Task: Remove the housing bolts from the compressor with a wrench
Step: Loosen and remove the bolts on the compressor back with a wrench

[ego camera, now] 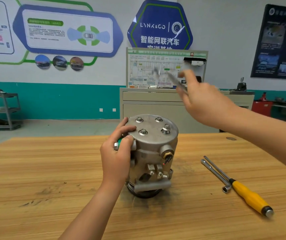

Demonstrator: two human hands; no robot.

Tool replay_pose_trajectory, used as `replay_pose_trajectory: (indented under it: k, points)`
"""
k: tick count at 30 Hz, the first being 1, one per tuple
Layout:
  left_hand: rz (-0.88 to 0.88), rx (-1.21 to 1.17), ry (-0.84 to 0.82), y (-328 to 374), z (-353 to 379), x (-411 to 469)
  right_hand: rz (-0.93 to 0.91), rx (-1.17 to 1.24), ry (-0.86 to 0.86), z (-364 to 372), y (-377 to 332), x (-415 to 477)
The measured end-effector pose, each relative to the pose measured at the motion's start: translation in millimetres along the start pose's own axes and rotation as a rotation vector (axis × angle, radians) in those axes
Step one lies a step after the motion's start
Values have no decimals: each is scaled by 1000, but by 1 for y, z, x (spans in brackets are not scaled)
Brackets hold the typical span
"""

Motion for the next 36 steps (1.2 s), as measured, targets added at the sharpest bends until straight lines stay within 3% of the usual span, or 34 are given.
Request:
replay_pose_trajectory:
  k: [2,4,8,13,20,30,36]
  points:
    - [30,19,26,1,1,-3,5,-149,-244,-7,1,-30]
    - [48,29,51,1,2,-6,4,-269,-361,-11,3,-52]
    - [55,38,64,2,4,-10,-7,-412,-388,-8,8,-65]
    - [57,47,67,5,6,-12,27,-299,-473,2,3,-70]
    - [62,30,66,3,7,-12,88,-252,-426,-4,4,-65]
    - [58,29,76,4,10,-12,-23,-509,-443,2,-6,-54]
    - [62,135,40,10,19,-18,-11,-599,-617,-4,-5,-38]
Point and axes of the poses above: each hand's wrist, its own x-axis towards the middle knuckle, its own z-axis out of the palm, y = z × x, the point moved 3 cm from there along x, towards the middle knuckle, and after that the axes turned 5 degrees about -x, right-handed, at the moved point
